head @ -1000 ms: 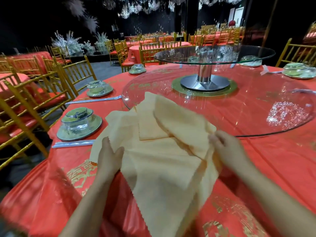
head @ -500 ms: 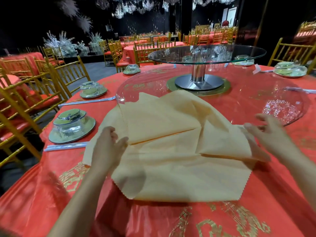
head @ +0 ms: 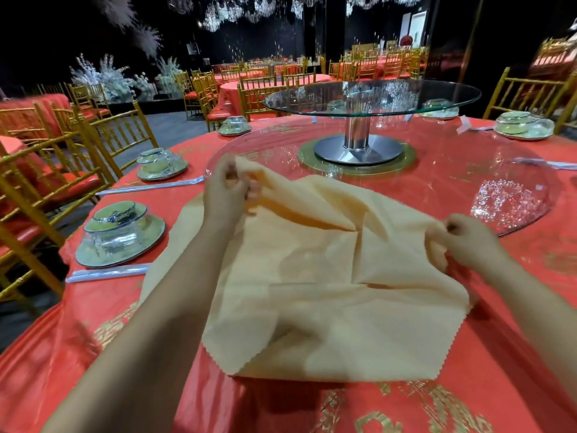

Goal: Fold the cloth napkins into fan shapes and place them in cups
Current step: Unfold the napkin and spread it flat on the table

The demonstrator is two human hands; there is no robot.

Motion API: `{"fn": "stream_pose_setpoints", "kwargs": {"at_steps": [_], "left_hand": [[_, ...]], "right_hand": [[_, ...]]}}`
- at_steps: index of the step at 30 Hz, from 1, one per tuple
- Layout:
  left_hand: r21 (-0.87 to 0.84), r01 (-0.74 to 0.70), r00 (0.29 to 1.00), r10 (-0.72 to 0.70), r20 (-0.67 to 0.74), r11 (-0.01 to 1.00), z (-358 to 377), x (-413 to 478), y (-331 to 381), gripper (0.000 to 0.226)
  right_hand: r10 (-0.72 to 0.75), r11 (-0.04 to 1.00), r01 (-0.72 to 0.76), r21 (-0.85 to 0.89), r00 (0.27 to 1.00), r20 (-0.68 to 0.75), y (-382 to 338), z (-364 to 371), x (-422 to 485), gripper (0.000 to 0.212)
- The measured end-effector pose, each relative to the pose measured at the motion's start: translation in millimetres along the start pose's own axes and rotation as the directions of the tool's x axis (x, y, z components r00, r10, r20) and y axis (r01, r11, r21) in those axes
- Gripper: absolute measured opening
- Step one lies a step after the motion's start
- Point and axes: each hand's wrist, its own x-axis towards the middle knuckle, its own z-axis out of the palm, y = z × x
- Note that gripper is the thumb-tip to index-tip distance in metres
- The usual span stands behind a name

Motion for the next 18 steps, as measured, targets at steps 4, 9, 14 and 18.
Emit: {"fn": "stream_pose_setpoints", "kwargs": {"at_steps": [4, 9, 14, 18], "left_hand": [[-0.053, -0.034, 0.969, 0.046, 0.244, 0.998, 4.5, -14.5, 10.3, 0.054], [0.4, -0.01, 0.87, -0.189, 0.455, 0.916, 1.5, -86.9, -23.5, 0.028], [0.535, -0.211, 0.705, -0.251, 0.663, 0.818, 20.0, -144.1, -20.6, 0.055], [0.561, -0.271, 0.633, -0.294, 0.716, 0.783, 20.5, -153.8, -17.8, 0.039]], "right_hand": [[0.173, 0.981, -0.137, 0.14, 0.943, -0.284, 21.8, -39.7, 8.7, 0.027], [0.164, 0.945, -0.248, -0.212, 0.923, -0.349, 78.4, -34.8, 9.5, 0.052], [-0.222, 0.876, 0.175, -0.45, 0.974, -0.053, 7.0, 7.3, -27.9, 0.051], [-0.287, 0.819, 0.396, -0.416, 0.909, 0.301, 4.2, 37.4, -43.7, 0.095]]}}
